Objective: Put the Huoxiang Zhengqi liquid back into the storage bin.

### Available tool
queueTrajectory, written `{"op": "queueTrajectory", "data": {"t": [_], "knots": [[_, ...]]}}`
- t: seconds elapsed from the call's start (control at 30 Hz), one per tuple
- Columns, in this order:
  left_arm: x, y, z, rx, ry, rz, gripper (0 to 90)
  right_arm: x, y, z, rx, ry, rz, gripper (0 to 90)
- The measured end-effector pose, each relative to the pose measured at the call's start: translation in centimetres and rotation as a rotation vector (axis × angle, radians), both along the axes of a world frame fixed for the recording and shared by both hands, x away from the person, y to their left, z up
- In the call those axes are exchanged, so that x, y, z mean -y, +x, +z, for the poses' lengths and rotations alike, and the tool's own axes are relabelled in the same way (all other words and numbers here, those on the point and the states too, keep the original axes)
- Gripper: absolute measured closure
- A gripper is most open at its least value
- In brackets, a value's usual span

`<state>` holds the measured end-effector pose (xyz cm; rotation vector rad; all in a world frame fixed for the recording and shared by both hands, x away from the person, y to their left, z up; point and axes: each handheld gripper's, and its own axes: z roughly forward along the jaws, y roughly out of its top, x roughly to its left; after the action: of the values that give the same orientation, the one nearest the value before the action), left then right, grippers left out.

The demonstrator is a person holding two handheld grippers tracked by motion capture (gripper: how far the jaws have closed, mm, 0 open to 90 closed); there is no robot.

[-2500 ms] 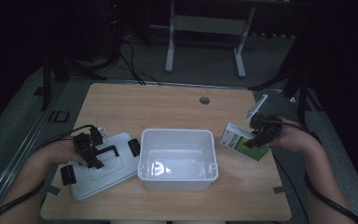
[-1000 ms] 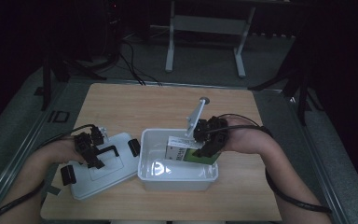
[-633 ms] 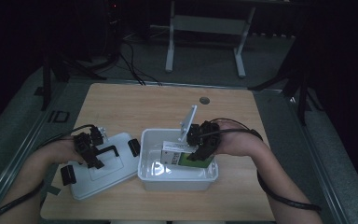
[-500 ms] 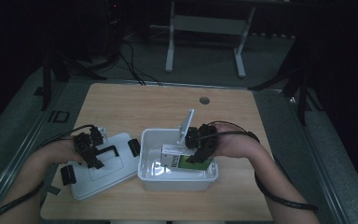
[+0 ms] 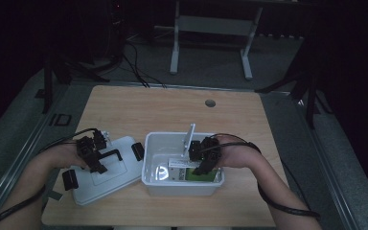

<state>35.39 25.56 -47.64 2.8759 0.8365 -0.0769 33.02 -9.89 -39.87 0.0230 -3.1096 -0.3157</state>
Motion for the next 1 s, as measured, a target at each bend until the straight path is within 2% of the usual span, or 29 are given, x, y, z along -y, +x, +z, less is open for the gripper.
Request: {"op": "queueTrajectory", "data": {"t": [0.17, 0.23, 0.37, 0.6, 0.87, 1.0], "knots": [[-0.1, 0.0, -0.1, -0.004, -0.002, 0.008, 33.4, 0.0, 0.2, -1.0, -0.012, 0.0, -0.005, 63.2], [-0.1, 0.1, -0.2, -0.006, -0.002, 0.006, 33.4, 0.0, 0.4, -1.8, -0.027, -0.011, 0.004, 63.2], [0.0, 0.1, -0.2, -0.004, -0.002, 0.003, 33.4, -0.1, 0.5, -2.7, -0.027, -0.033, -0.003, 63.1], [0.0, 0.1, -0.2, -0.002, 0.0, 0.0, 33.4, -0.2, 0.7, -4.2, -0.04, -0.033, -0.001, 63.0], [0.0, 0.1, -0.3, 0.0, -0.001, 0.001, 33.5, -0.2, 1.0, -5.4, -0.046, -0.051, 0.005, 62.5], [0.1, 0.0, -0.4, -0.001, 0.002, -0.002, 34.3, 0.1, 1.1, -5.5, -0.051, -0.044, -0.005, 62.3]]}}
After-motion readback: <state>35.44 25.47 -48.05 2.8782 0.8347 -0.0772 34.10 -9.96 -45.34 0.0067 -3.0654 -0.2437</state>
